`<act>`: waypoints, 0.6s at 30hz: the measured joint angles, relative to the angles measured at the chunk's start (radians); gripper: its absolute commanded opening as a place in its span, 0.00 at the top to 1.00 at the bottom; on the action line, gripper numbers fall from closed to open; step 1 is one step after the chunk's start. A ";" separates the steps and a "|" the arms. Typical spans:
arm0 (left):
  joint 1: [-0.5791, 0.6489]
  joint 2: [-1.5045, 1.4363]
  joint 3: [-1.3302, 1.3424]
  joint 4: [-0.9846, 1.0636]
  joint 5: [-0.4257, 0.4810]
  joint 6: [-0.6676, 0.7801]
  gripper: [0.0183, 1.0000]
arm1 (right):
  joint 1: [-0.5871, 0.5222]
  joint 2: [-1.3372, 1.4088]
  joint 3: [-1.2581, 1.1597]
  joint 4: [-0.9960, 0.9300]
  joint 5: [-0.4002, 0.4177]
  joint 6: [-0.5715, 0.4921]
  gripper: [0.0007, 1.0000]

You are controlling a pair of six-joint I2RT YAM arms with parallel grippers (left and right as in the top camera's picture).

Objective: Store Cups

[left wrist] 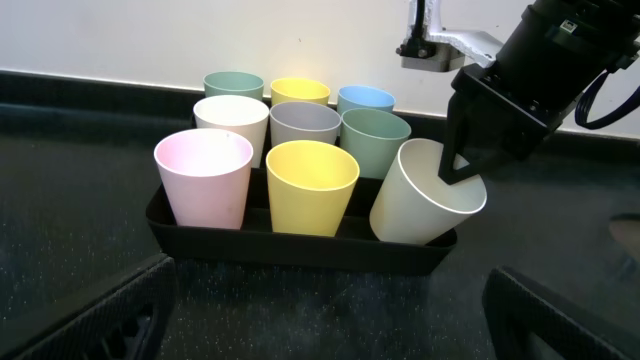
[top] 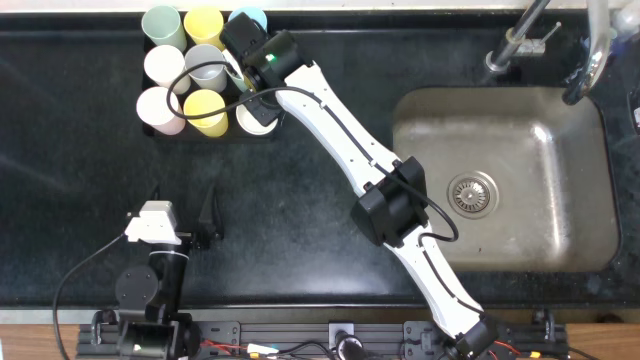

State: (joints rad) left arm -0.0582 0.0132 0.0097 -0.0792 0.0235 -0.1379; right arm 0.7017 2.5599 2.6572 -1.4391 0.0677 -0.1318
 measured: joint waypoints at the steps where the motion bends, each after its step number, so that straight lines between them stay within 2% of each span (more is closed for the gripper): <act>1: 0.000 0.000 0.000 0.000 0.000 0.000 0.00 | 0.000 0.000 0.000 0.000 0.000 0.000 0.96; 15: 0.000 0.000 0.000 0.000 0.000 0.000 0.00 | 0.000 0.000 -0.032 0.009 -0.001 0.000 0.95; 16: 0.000 0.000 0.000 0.000 0.000 0.000 0.00 | 0.000 0.000 -0.032 0.009 -0.001 0.000 0.91; 18: 0.000 0.000 0.000 0.000 0.000 0.000 0.00 | -0.001 0.000 -0.032 0.009 -0.002 0.005 0.66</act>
State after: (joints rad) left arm -0.0582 0.0132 0.0097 -0.0792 0.0235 -0.1379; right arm 0.7010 2.5599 2.6251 -1.4300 0.0658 -0.1265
